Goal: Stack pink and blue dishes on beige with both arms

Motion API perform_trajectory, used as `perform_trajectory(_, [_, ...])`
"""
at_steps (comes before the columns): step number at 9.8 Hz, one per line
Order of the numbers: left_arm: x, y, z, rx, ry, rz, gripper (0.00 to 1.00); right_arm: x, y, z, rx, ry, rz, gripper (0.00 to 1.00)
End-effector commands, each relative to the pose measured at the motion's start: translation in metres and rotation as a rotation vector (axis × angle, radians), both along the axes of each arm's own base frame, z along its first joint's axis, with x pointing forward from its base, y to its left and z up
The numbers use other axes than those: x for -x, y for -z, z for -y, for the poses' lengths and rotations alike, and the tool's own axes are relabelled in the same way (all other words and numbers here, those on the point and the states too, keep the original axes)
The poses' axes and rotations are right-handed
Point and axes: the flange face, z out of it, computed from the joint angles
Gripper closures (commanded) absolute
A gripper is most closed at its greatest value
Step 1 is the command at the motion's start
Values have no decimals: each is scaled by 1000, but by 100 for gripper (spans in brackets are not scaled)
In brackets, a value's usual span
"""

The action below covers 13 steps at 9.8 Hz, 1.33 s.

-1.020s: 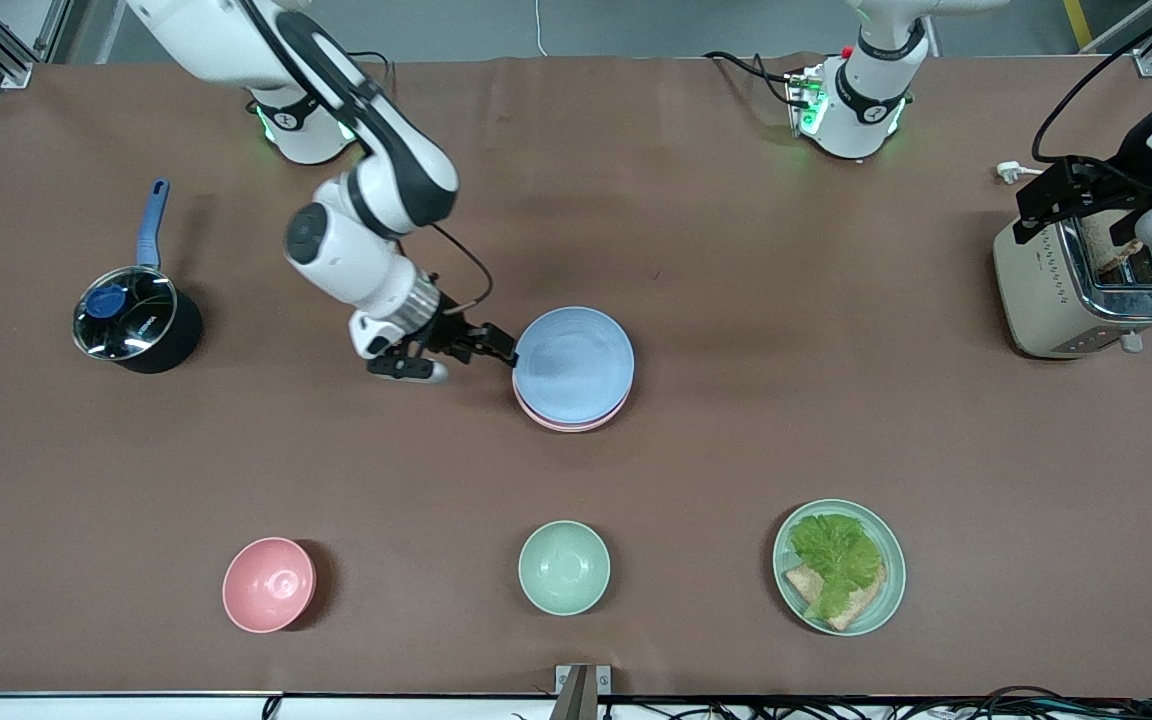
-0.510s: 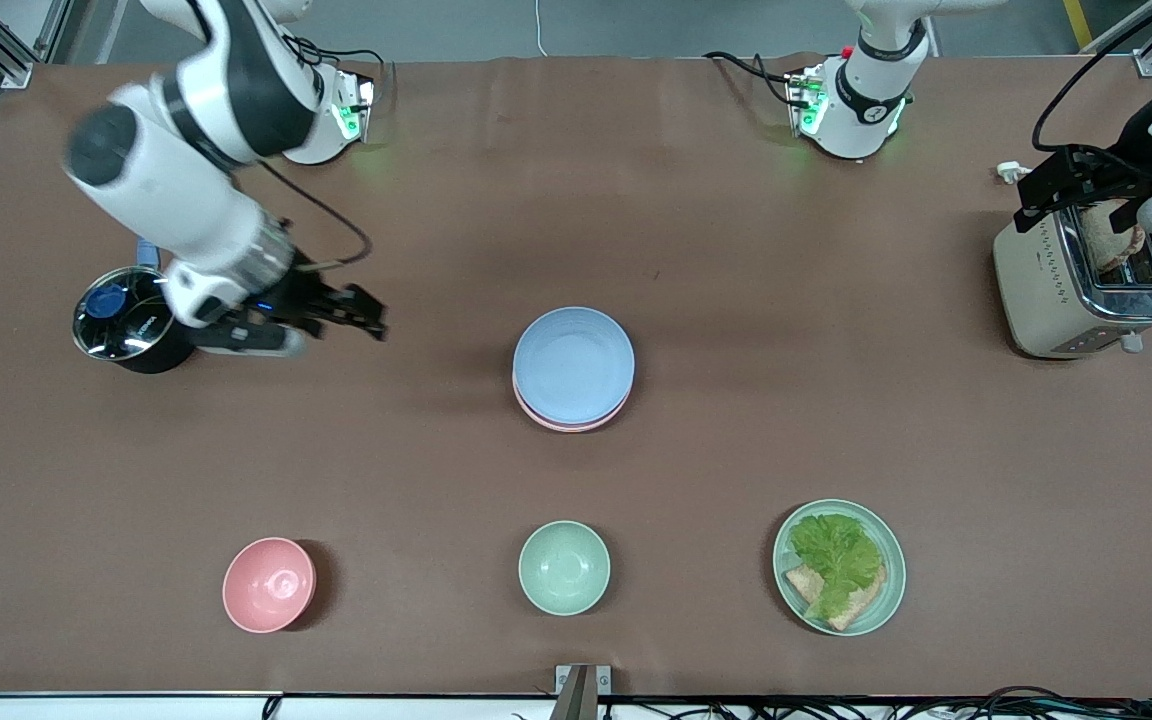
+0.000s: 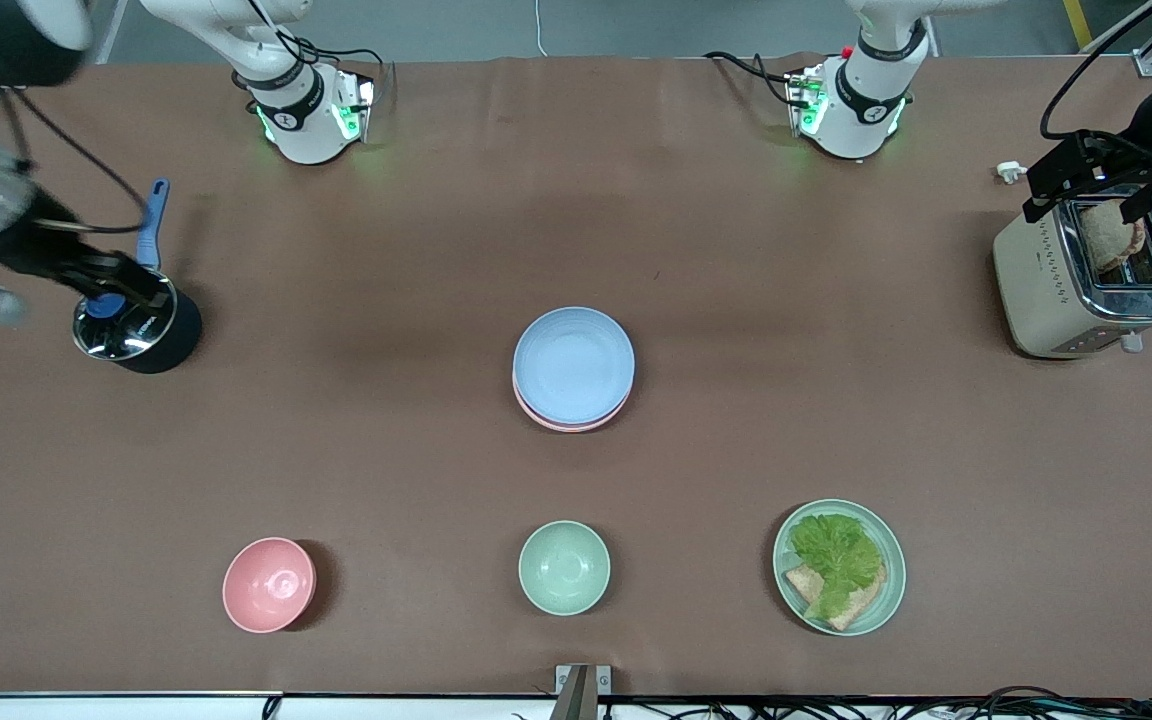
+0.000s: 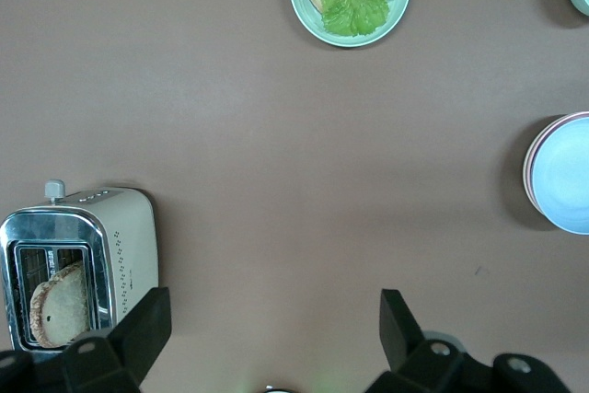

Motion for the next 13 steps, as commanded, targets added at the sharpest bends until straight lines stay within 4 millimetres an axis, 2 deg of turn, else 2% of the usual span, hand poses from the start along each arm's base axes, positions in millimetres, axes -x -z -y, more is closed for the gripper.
perform_trajectory(1, [-6, 23, -1, 5, 13, -40, 0, 10, -57, 29, 22, -30, -6, 0])
perform_trajectory(2, [-6, 22, -1, 7, 12, -36, 0, 14, -86, 35, 28, -25, -11, 0])
perform_trajectory(3, [-7, 21, -5, 2, 7, -32, 0, 9, -84, 42, 41, -14, -40, 0])
perform_trajectory(4, [-11, 22, -4, 4, 10, -17, 0, 7, -82, 42, 47, -14, -43, 0])
perform_trajectory(6, [-12, 24, -2, 8, 23, -17, 0, 7, -81, 30, 72, -26, -53, 0])
perform_trajectory(11, [-13, 25, -4, 1, 35, -20, 0, 7, -76, 35, 70, -33, -63, 0])
perform_trajectory(13, [-17, 14, -10, 3, 73, 5, 0, 7, -77, 37, 75, -71, -61, 0])
